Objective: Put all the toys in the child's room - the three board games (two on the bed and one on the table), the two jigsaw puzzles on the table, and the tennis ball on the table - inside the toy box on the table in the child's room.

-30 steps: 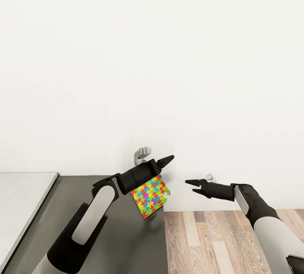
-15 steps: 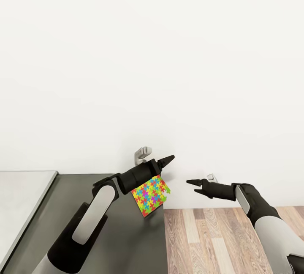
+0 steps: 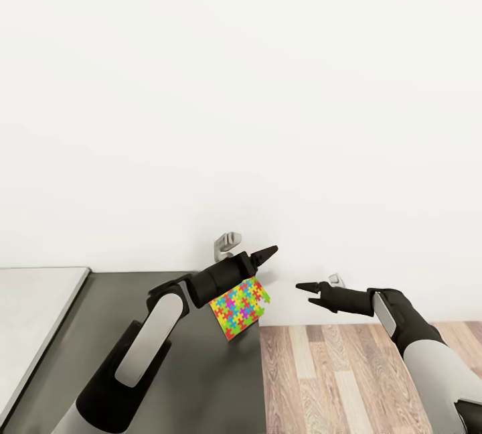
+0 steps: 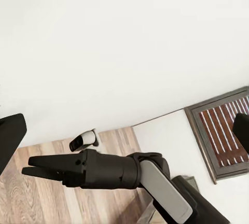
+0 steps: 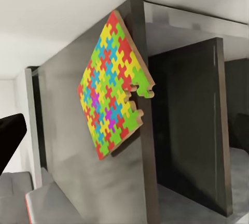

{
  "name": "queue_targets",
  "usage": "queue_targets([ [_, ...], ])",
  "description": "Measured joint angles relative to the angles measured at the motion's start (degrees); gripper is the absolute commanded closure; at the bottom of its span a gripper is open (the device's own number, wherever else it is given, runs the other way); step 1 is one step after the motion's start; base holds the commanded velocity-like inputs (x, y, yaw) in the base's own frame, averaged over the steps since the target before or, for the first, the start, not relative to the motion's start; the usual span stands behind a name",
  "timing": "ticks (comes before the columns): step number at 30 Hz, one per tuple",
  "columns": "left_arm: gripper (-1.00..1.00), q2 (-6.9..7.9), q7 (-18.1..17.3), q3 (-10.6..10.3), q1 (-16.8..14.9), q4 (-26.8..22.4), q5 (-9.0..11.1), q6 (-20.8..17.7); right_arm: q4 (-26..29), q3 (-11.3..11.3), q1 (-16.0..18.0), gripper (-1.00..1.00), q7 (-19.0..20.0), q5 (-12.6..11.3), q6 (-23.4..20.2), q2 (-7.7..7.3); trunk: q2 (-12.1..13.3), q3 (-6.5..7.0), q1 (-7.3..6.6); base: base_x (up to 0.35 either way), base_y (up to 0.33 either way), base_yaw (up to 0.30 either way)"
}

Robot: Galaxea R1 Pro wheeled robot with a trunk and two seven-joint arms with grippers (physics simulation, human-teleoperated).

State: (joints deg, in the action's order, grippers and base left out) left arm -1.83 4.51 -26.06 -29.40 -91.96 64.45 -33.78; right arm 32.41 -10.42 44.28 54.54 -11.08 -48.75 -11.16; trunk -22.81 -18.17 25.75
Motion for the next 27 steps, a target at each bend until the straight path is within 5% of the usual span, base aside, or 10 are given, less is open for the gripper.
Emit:
queue_targets([
  [16, -1.0, -0.55, -0.27, 0.01, -0.72, -0.01, 0.19, -0.3, -0.01, 0.01, 0.08, -1.0, 0.12, -0.01, -0.09, -0.02, 0.0, -1.47, 0.0, 0.0, 0.0, 0.0],
  [20, -1.0, -1.34, -0.23, 0.05, -2.77, -0.01, 1.55, -1.54, 0.01, 0.0, 0.11, -1.0, 0.13, -0.07, -0.08, -0.01, 0.0, -1.84, 0.0, 0.0, 0.0, 0.0],
  [27, -1.0, -1.73, 0.01, 0.11, -7.37, -0.01, 7.12, -3.54, 0.03, 0.0, 0.19, -1.0, 0.19, -0.08, -0.06, 0.02, 0.0, -2.48, 0.0, 0.0, 0.0, 0.0],
])
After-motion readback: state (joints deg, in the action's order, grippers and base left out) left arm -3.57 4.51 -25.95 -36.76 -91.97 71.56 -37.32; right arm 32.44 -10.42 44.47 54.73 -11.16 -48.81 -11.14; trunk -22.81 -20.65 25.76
